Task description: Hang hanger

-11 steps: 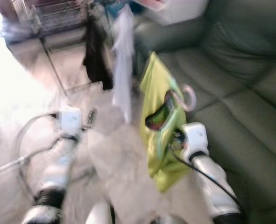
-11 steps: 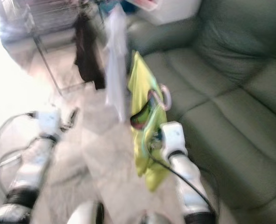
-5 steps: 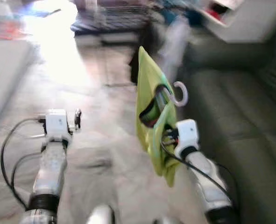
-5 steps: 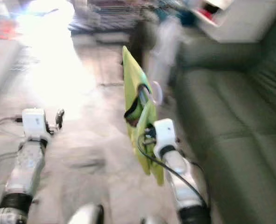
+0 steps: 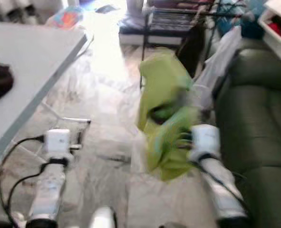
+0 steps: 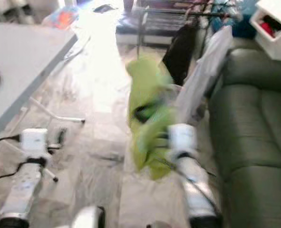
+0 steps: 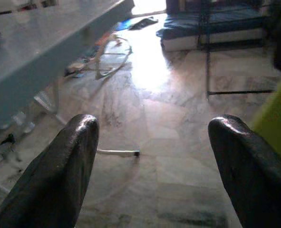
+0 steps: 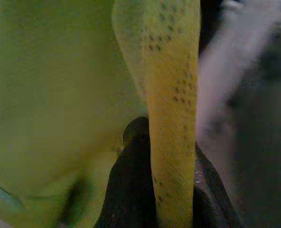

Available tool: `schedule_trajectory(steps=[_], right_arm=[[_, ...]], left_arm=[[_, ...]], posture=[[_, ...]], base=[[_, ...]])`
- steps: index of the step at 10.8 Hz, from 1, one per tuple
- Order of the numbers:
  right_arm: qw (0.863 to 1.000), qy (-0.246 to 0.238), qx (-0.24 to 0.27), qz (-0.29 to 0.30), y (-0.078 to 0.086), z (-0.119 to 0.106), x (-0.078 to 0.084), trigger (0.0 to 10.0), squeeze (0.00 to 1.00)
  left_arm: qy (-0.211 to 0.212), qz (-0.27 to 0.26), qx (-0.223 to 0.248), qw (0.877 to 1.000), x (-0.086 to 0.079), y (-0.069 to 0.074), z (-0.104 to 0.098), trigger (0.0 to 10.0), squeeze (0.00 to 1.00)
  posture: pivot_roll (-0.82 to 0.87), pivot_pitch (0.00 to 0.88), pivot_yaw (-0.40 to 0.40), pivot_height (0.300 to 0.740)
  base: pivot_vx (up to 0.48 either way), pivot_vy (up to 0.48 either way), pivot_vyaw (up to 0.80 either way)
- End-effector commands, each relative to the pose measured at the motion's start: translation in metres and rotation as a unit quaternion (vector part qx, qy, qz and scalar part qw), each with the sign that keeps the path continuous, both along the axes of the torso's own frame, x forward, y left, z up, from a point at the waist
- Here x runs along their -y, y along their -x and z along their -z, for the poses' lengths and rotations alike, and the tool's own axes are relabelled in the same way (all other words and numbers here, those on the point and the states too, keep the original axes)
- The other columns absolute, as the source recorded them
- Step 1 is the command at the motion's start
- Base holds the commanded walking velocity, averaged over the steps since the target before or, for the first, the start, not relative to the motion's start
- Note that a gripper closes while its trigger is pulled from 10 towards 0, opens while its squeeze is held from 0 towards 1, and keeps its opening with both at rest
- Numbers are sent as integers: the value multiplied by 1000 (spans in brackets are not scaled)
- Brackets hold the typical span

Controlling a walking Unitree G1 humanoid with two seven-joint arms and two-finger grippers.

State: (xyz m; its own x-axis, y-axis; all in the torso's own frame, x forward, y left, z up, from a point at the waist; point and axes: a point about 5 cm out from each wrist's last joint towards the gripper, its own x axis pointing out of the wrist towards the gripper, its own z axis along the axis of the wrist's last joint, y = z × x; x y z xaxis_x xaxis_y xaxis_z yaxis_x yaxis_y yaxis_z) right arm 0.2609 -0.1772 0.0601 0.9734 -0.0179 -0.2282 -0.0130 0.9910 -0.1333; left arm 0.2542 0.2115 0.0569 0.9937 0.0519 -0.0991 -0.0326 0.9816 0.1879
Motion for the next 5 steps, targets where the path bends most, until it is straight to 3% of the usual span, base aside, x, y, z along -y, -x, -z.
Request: schedule_trajectory(steps=[1, 2, 3, 4, 5], right_arm=[[1000, 5, 26, 14, -2, -8, 3, 10000, 0], [999, -21, 21, 45, 0, -5, 2, 10000, 0], [998, -22, 34, 44, -2, -7, -4, 10000, 0], [997, -55, 34, 49, -1, -7, -11, 10000, 0], [998, -37, 28, 40, 0, -4, -16, 10000, 0]], left_arm=[[-10, -1, 0, 1000, -4, 0, -3, 10000, 0], [-17, 7, 2, 1000, -1, -6, -8, 10000, 0], [-13, 38, -3, 999, 4, -13, -11, 10000, 0], [-8, 64, -7, 998, 9, -19, -13, 10000, 0], [-9, 69, -5, 998, 11, -24, -15, 10000, 0]], posture=[[-4, 50, -10, 740], [-6, 44, 20, 740], [-19, 38, 50, 740], [-26, 37, 59, 740], [-29, 38, 58, 740]], base=[[0, 0, 0], [0, 0, 0], [0, 0, 0], [0, 0, 0], [0, 0, 0]])
